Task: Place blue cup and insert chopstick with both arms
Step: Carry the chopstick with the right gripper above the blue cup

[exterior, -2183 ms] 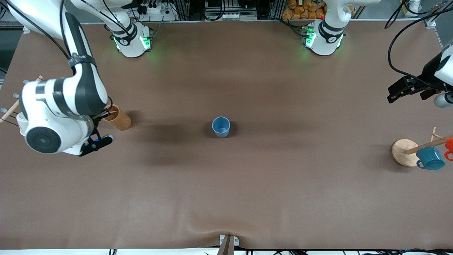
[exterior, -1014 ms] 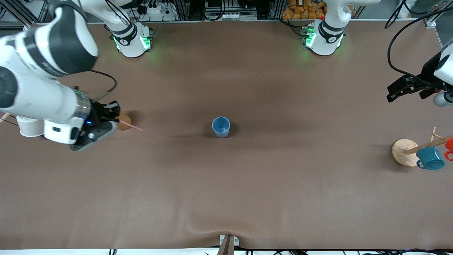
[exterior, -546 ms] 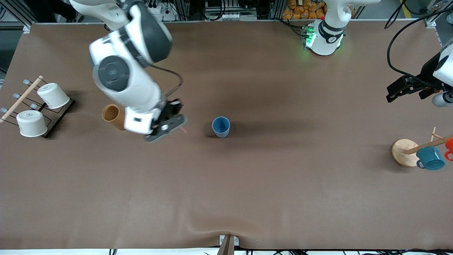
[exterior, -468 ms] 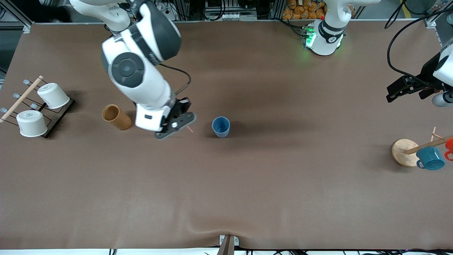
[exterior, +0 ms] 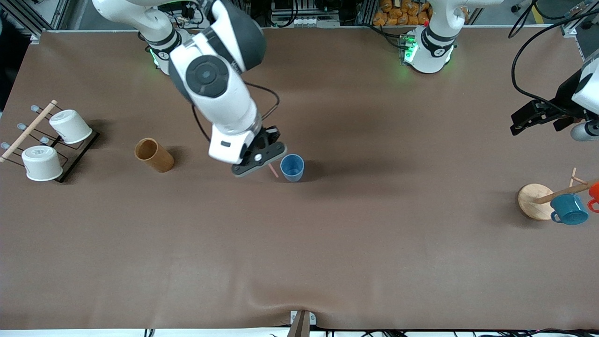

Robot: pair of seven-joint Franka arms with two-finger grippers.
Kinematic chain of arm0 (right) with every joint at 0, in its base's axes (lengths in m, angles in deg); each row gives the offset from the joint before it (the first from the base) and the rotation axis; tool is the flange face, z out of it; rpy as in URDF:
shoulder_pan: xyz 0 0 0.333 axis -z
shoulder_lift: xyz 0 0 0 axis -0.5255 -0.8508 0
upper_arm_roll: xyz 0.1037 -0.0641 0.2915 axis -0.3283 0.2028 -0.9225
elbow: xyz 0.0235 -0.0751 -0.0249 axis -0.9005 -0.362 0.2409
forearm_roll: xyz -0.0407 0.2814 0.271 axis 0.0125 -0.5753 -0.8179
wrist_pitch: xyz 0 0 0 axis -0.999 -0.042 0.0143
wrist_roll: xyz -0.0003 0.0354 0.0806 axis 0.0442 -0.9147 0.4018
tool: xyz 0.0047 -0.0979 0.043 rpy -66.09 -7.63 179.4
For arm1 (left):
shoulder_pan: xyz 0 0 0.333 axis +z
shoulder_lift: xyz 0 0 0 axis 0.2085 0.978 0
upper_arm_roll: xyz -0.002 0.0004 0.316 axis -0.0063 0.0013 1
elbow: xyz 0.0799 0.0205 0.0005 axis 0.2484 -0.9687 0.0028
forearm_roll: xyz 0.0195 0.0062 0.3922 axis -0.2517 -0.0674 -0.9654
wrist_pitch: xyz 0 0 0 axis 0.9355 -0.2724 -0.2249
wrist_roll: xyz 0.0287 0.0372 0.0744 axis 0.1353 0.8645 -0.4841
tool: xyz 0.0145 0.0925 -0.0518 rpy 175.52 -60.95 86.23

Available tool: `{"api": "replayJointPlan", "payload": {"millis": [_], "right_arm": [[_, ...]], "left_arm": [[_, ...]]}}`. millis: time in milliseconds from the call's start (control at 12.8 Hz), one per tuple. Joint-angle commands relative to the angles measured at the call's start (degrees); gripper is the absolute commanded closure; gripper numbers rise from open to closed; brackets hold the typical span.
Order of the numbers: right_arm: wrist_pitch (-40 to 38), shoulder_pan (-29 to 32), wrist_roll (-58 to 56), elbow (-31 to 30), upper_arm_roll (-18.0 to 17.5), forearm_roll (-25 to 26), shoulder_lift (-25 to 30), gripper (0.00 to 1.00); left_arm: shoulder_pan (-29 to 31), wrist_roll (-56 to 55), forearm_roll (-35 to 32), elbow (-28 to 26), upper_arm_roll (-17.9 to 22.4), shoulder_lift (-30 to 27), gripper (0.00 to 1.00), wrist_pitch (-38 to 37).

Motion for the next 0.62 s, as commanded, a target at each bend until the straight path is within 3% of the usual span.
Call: {"api": "replayJointPlan", "payload": {"millis": [0,546], "right_arm": [[0.20,-1.50,1.46,0.69,0.68,-0.29,-0.55,1.00],[0.55,-4.15,1.37,0.17,0.76,0.32,-2.04,1.00]], "left_arm": [[0.23,0.93,0.47,-0.19,-0.10,-0.84,0.00,-0.43],[0.14,0.93,0.47,-0.19,-0.19,-0.92,0.00,-0.43]]}}
